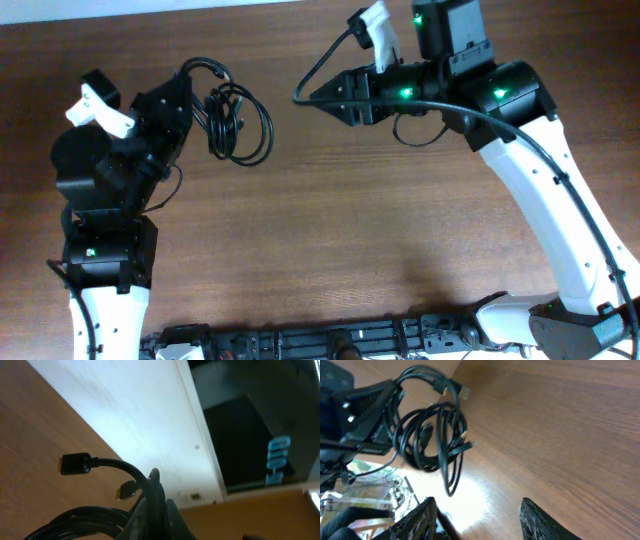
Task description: Untangle cables
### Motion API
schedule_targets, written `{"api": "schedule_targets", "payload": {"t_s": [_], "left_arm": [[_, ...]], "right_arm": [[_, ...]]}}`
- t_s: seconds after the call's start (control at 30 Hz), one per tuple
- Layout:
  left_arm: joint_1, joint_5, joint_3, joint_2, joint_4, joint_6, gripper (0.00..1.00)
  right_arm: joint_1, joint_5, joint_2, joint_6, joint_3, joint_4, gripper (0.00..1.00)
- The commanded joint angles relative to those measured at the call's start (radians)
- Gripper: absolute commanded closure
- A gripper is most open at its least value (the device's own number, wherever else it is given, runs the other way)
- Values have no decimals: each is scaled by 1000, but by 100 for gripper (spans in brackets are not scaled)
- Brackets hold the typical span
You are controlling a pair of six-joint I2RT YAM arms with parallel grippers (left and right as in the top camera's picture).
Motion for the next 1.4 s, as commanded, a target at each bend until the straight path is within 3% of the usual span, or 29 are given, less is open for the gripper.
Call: {"api": "schedule_targets", "payload": {"t_s": [0.0, 0.27, 0.43, 1.23, 1.37], "left_arm": [[-45, -109, 13, -7, 21, -84, 100], [-236, -325, 13, -7, 77, -90, 100], [-269, -332, 15, -7, 144, -95, 100], [-334, -345, 15, -4, 190, -165, 100], [-364, -370, 15, 4, 193, -165, 100]], "right_arm": [[50, -16, -26, -11, 15, 2, 48], [163, 40, -25, -100, 15, 3, 48], [168, 44, -25, -137, 15, 3, 48], [197, 33, -12, -162, 15, 145, 48], [207, 33, 2, -162, 15, 147, 53]]}}
